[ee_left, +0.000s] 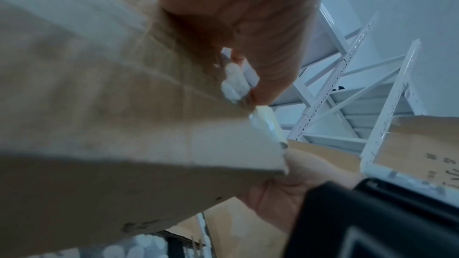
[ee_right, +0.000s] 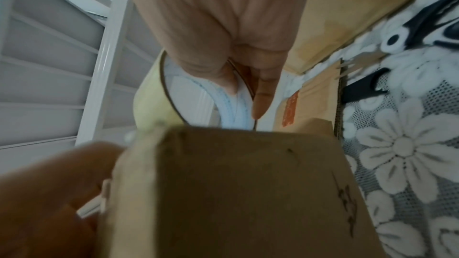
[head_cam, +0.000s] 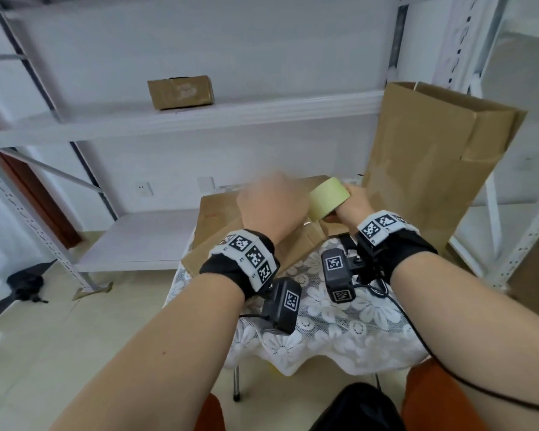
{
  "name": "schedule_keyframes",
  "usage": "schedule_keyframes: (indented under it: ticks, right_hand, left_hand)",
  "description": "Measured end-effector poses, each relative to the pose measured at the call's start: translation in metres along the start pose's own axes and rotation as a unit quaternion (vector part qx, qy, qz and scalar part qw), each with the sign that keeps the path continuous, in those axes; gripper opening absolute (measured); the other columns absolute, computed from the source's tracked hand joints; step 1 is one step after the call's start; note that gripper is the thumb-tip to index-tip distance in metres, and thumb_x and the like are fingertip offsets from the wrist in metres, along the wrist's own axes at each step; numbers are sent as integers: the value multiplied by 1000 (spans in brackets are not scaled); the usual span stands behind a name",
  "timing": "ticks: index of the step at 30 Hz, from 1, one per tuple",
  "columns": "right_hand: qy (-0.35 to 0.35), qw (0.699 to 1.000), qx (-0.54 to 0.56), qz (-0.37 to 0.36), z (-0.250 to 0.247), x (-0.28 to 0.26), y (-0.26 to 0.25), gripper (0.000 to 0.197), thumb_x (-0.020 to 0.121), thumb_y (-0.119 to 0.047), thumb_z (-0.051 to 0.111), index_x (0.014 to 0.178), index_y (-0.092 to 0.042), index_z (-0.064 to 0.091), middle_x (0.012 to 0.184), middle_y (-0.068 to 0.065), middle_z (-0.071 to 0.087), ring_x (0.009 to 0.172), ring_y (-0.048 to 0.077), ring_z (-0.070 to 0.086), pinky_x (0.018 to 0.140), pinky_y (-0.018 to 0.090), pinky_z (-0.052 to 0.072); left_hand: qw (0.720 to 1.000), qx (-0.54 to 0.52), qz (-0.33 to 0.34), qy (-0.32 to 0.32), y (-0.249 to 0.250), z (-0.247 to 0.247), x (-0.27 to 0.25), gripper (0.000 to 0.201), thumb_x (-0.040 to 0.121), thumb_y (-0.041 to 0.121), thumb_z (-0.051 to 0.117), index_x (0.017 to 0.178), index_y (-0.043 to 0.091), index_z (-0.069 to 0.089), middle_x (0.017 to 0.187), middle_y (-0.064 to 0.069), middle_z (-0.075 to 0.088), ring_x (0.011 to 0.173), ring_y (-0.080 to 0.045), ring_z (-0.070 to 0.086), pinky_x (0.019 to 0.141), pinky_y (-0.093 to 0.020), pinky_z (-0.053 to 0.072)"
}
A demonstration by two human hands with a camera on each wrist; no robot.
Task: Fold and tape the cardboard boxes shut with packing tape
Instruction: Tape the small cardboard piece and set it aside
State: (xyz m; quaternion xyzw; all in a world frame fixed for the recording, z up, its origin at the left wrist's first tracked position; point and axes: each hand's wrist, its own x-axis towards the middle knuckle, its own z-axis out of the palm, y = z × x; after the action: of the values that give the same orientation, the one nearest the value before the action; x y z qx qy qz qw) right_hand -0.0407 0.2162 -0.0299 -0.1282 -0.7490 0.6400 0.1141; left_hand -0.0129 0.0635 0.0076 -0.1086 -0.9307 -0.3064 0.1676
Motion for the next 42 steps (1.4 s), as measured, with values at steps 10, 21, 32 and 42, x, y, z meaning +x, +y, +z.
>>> schedule_keyframes:
  ticks: [10,21,32,42]
  right_hand:
    - [-125,923,147,332,-6,-48,27,99,77,-60,64,147,-6,19,124,29,46,102,44,60,72,49,56]
    - [-126,922,332,151,-3,-53,-50,47,94,-29,50,58,-6,72,69,14,70,64,25,69,70,38,58]
    - [-26,977,204,63,-5,-22,-14,54,82,-26,66,134,-22,49,121,7,65,103,28,65,87,50,53]
    - [99,987,30,121,-35,0,21,27,94,-22,48,68,-17,47,73,10,55,60,15,46,59,26,39]
  left_hand:
    - [999,24,-29,-22,15,1,1,30,82,36,58,106,19,54,101,0,61,94,-23,58,81,-33,47]
    - [996,53,56,50,55,-57,6,30,89,40,51,110,20,60,98,1,61,91,-22,56,73,-28,35]
    - [935,-329,-33,-129,-11,15,5,83,78,15,78,148,23,34,136,5,53,125,-10,50,109,-37,41]
    - [932,-333,-112,-86,-10,33,28,60,91,17,59,146,26,37,142,-1,49,126,-19,49,108,-43,40]
